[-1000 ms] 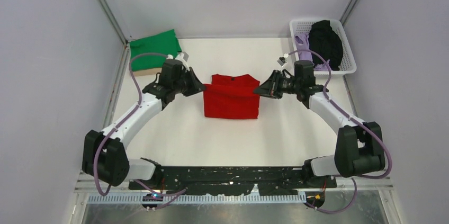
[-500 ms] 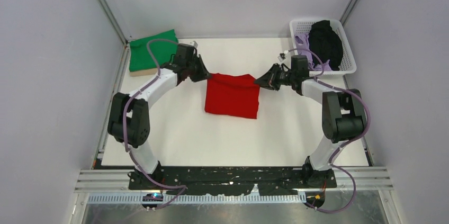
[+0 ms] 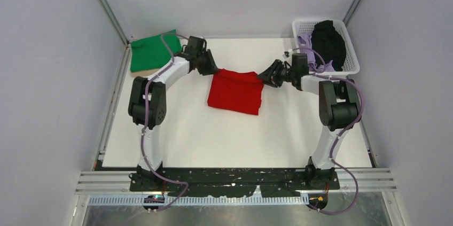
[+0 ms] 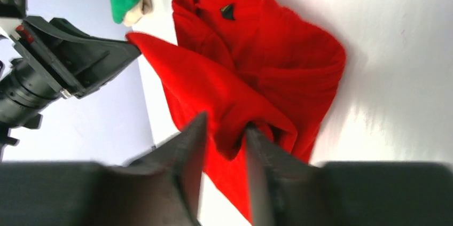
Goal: Fold and stack the t-shirts
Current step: Fold the long partially folded tshirt into a neat square
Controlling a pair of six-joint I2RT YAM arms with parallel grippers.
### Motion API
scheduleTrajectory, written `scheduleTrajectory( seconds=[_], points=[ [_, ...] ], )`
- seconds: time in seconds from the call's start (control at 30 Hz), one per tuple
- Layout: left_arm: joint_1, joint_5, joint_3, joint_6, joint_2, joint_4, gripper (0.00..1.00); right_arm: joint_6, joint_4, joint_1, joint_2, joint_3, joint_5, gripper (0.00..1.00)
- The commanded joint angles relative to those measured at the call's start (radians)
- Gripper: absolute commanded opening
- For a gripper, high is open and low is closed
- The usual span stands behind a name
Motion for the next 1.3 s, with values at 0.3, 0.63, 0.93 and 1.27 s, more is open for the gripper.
scheduleTrajectory(
  seconds=[0.3, 0.63, 0.93, 1.27],
  points=[
    [0.009, 0.210, 0.030, -0.008, -0.009, 0.067, 1.00, -0.212, -0.179, 0.030, -0.113, 0.102, 0.141, 0.95],
    [0.001, 0.249, 0.156, -0.059, 0.150, 0.039, 1.00, -0.174, -0.020, 0.134, -0.091, 0.064, 0.080, 0.96],
    [-0.001, 0.268, 0.294, -0.166, 0.296, -0.132, 0.99, -0.069, -0.020, 0.112, 0.131, 0.159, 0.207, 0.96],
    [-0.042, 0.274, 0.040, -0.081, 0.133, -0.209, 1.00, -0.075, -0.050, 0.135, 0.000, -0.138, 0.161, 0.95]
  ],
)
